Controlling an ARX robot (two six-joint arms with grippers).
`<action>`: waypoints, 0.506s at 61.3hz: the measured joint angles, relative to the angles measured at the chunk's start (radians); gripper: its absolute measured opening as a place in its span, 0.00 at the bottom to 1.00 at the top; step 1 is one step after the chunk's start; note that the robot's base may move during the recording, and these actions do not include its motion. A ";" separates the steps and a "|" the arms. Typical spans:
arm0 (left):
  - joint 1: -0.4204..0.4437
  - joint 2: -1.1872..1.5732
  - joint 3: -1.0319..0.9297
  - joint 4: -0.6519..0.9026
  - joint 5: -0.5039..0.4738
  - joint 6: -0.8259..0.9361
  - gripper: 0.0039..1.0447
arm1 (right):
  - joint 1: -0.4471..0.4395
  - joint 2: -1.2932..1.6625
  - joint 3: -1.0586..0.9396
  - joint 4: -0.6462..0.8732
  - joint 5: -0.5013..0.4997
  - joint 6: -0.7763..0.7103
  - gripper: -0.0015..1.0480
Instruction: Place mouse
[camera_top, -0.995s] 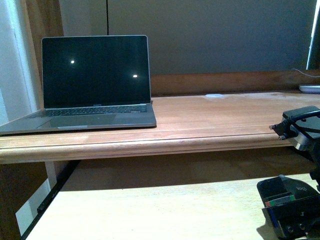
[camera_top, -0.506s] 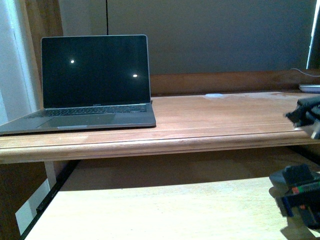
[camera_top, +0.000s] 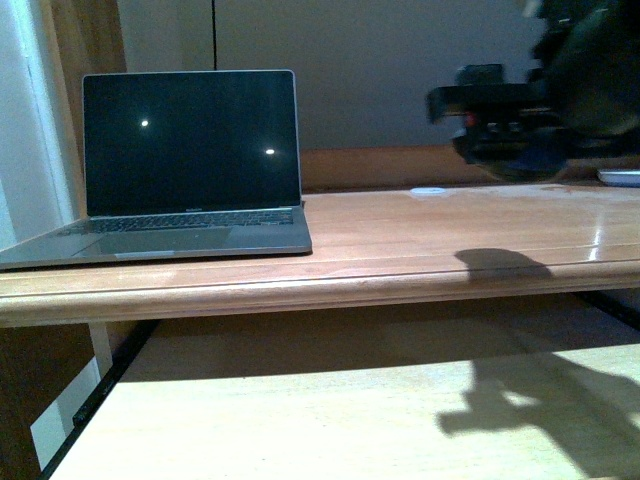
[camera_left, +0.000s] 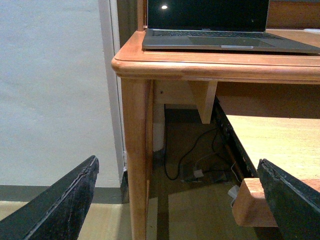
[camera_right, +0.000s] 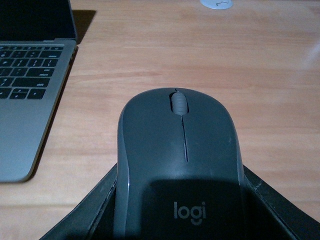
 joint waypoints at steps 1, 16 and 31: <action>0.000 0.000 0.000 0.000 0.000 0.000 0.92 | 0.003 0.016 0.015 -0.002 0.009 0.000 0.53; 0.000 0.000 0.000 0.000 0.000 0.000 0.93 | 0.029 0.301 0.268 -0.039 0.151 0.002 0.53; 0.000 0.000 0.000 0.000 0.000 0.000 0.93 | 0.035 0.416 0.376 -0.055 0.180 0.020 0.53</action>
